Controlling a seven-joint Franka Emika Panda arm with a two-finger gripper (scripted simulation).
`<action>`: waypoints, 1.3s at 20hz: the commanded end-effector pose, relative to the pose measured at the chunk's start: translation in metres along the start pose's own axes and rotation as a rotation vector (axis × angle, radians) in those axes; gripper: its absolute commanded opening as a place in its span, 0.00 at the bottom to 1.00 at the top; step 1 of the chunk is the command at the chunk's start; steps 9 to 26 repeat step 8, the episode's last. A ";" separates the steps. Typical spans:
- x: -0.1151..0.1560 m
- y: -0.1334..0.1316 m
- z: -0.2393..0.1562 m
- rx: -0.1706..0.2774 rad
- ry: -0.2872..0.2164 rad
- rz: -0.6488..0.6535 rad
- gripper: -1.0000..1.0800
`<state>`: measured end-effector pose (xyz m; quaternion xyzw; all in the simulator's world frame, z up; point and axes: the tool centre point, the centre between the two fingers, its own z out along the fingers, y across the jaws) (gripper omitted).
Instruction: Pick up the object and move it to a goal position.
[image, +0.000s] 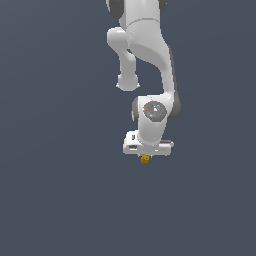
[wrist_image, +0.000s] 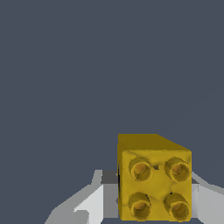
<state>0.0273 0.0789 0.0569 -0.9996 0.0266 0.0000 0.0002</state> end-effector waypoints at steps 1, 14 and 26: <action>0.005 -0.014 -0.006 0.000 0.000 0.002 0.00; 0.010 -0.026 -0.010 0.000 0.000 0.002 0.00; 0.010 -0.026 -0.010 0.000 0.000 0.002 0.00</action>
